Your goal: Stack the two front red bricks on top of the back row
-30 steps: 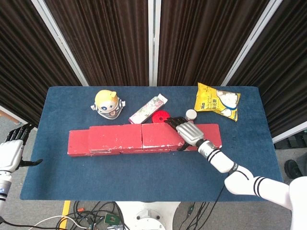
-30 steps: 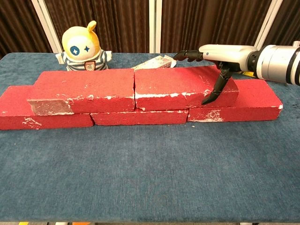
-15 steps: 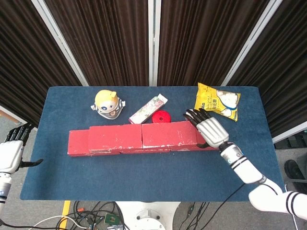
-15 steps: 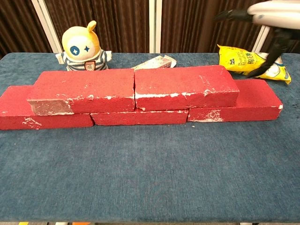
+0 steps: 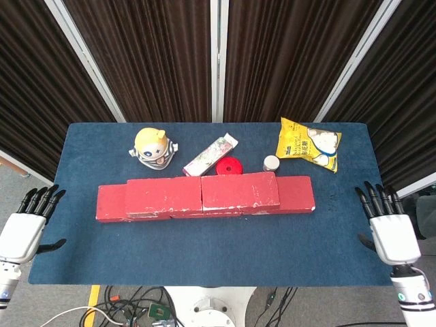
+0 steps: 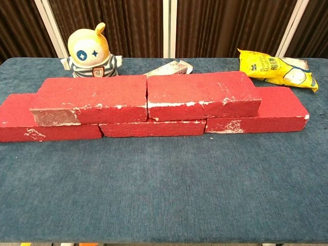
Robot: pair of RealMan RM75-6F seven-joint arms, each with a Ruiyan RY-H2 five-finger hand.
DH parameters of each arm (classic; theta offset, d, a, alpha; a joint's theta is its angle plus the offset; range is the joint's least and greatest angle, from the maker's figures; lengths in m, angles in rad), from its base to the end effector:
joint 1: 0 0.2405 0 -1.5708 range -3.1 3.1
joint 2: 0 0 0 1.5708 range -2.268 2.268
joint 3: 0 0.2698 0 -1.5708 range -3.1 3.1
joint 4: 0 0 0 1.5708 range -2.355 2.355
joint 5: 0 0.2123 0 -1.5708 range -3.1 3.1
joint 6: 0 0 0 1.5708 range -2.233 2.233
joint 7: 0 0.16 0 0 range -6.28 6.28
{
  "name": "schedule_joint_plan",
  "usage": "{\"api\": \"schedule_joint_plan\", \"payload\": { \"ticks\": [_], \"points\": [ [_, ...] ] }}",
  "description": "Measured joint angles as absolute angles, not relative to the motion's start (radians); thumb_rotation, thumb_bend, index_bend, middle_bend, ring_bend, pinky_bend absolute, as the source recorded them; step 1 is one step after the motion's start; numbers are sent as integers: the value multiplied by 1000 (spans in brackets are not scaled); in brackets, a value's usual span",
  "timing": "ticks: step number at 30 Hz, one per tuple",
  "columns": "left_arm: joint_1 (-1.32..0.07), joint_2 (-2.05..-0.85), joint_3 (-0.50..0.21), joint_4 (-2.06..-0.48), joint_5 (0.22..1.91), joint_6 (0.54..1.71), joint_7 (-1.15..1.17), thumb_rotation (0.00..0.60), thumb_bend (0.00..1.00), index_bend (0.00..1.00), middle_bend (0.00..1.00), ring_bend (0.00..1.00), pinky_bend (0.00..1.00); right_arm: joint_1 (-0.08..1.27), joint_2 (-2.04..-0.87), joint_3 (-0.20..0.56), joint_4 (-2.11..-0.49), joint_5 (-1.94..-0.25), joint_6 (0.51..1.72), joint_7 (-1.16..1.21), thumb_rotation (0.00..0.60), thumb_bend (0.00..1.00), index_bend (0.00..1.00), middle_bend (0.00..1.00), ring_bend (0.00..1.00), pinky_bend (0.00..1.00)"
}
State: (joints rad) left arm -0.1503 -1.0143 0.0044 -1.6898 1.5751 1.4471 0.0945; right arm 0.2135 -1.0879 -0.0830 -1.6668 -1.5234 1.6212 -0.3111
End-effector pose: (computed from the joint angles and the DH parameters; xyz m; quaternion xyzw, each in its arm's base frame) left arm -0.2998 0.2050 0.1719 -0.6670 -0.3373 -0.3570 0.5602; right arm -0.2913 -0.2086 0.1684 0.6648 -0.2499 0.3435 0.6145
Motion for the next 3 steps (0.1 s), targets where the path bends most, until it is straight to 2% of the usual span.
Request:
{"api": "schedule_joint_plan", "payload": {
  "ticks": [3],
  "points": [
    [-129,-1039,8,-1676,1595,1497,120,600,0,19,0,0,0,149,-1113,-103,-1603,-1562,1684,-282,600,0,0,0,0,0]
  ]
}}
